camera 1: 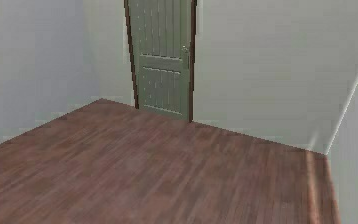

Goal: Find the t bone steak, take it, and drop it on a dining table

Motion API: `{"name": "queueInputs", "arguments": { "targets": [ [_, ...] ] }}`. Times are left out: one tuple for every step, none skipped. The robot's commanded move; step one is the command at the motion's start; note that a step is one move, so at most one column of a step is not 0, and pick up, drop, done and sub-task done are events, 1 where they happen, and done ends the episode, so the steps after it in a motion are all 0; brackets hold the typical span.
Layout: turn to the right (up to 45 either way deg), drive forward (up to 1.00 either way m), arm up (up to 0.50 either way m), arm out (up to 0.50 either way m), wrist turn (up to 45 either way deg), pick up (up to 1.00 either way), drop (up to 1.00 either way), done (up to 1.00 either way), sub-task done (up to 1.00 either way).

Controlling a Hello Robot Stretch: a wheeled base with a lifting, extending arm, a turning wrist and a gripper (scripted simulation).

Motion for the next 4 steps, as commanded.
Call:
{"name": "queueInputs", "arguments": {
  "targets": [
    [-3.0,0.00,0.00,0.00,0.0,0.00,0.00,0.00,0.00],
    [0.0,0.15,0.00,0.00,0.0,0.00,0.00,0.00,0.00],
    [-45.0,0.00,0.00,0.00,0.0,0.00,0.00,0.00,0.00],
    [-45.0,0.00,0.00,0.00,0.0,0.00,0.00,0.00,0.00]
  ]
}}
